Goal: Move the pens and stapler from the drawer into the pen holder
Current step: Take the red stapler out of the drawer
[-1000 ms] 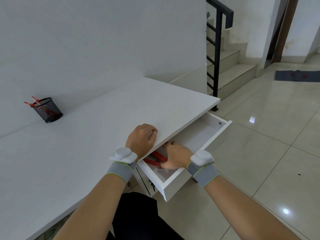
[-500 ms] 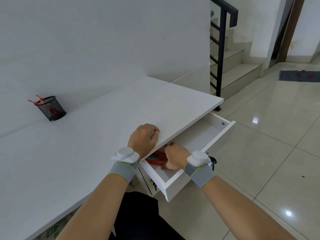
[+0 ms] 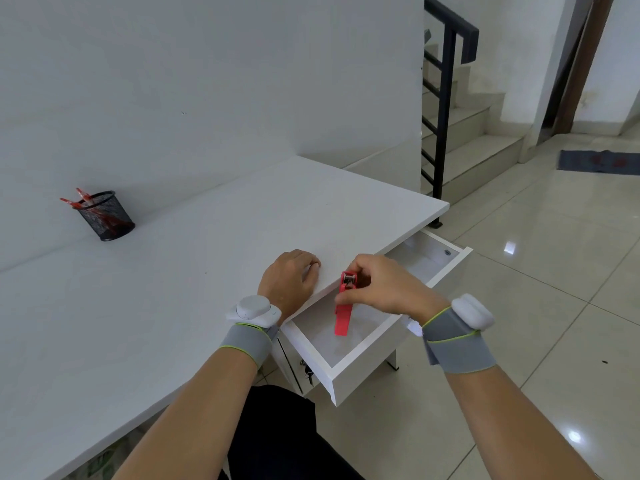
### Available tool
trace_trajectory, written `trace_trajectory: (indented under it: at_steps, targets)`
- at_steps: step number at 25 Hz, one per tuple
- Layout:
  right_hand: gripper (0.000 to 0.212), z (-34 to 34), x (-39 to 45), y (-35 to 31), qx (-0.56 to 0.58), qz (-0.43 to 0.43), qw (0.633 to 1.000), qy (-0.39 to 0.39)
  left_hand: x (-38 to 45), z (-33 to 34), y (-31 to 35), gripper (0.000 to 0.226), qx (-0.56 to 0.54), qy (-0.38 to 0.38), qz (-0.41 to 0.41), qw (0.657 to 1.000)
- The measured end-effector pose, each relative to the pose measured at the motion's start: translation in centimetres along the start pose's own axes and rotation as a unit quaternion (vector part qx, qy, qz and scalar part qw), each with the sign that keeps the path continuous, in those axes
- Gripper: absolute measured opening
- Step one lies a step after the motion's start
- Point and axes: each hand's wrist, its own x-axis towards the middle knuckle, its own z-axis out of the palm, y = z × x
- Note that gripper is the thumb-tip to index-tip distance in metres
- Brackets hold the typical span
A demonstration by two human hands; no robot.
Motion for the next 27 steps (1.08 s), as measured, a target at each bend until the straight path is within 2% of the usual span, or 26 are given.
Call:
trace_trajectory:
  at_steps: [4, 8, 12, 19, 27]
  targets:
    - [0.037, -1.8, 0.6, -1.1, 0.034, -0.039, 0.998, 0.046, 0.0, -0.1, 0.2, 0.024, -0.006, 0.013, -0.003, 1.000]
    - [0.030, -3.2, 1.7, -2.2, 0.066, -0.069, 0.993, 0.070, -0.6, -0.8, 0.8, 0.046, -0.041, 0.047, 0.018, 0.998]
    - [0.026, -3.9, 2.7, -2.8, 0.086, -0.091, 0.989, 0.077, -1.2, -1.2, 1.3, 0.067, -0.054, 0.050, 0.050, 0.996]
    - [0.027, -3.5, 3.6, -3.4, 0.111, -0.106, 0.987, 0.038, -0.8, -0.7, 1.2, 0.050, -0.043, 0.079, 0.076, 0.993]
    - [0.031, -2.8, 5.0, -4.5, 0.146, -0.111, 0.983, 0.020, -0.3, -0.2, 0.2, 0.046, -0.085, 0.137, 0.039, 0.986]
